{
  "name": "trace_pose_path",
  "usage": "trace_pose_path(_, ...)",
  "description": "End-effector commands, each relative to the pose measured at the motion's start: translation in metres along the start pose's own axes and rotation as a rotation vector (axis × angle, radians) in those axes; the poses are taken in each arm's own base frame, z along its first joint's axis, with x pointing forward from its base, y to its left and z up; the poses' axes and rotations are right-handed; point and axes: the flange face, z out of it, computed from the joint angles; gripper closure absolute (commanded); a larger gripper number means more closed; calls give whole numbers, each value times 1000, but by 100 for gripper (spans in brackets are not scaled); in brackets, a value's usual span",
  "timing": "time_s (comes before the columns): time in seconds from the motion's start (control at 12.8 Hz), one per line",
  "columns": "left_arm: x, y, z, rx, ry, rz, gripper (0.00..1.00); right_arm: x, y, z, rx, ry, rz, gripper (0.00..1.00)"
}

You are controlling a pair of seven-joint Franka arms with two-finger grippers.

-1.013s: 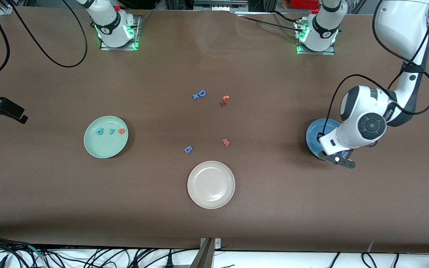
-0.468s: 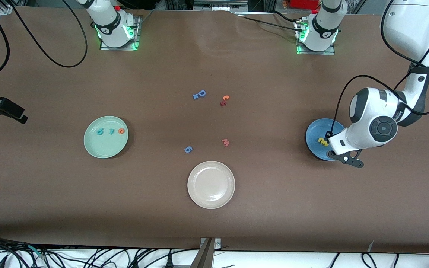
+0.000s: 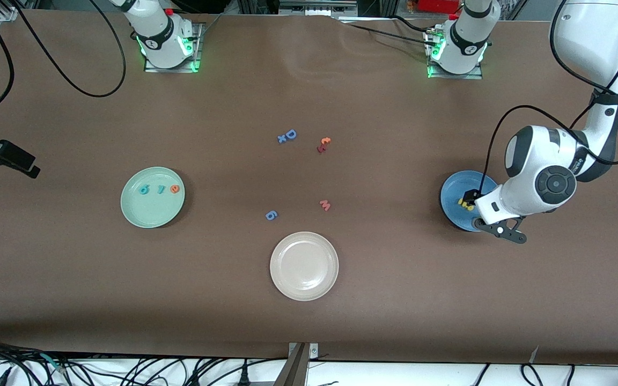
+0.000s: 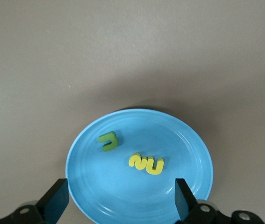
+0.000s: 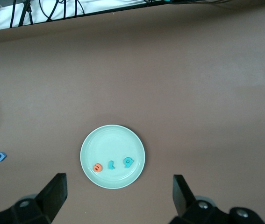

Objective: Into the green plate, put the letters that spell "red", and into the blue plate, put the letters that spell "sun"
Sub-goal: 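Open the left gripper to drop the green n on the blue plate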

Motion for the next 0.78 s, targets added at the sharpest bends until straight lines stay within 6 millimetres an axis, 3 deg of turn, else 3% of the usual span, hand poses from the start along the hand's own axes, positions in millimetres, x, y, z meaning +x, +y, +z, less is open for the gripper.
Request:
trace_pose_path(0.0,9,13,-58,26,-40,-27,0,-2,2,-5,-6,4,2,0)
trace_pose_path(0.23,14,23,-96,30,-78,-38,0,-2,1,-6,-5,5,0,0)
trace_pose_path(0.39,12,10,-133,24,-75,-62,0,-2,2,-5,-6,4,2,0)
trace_pose_path(0.47,9,9,-142,26,-62,-61,0,-2,2,-5,-6,4,2,0)
trace_pose_path(0.55,-1,10,-166,37,-29,-59,0,-2,1,-6,-5,5,0,0)
trace_pose_path(0.7,-21,12,-195,46,7,-62,0,-2,2,-5,-6,4,2,0)
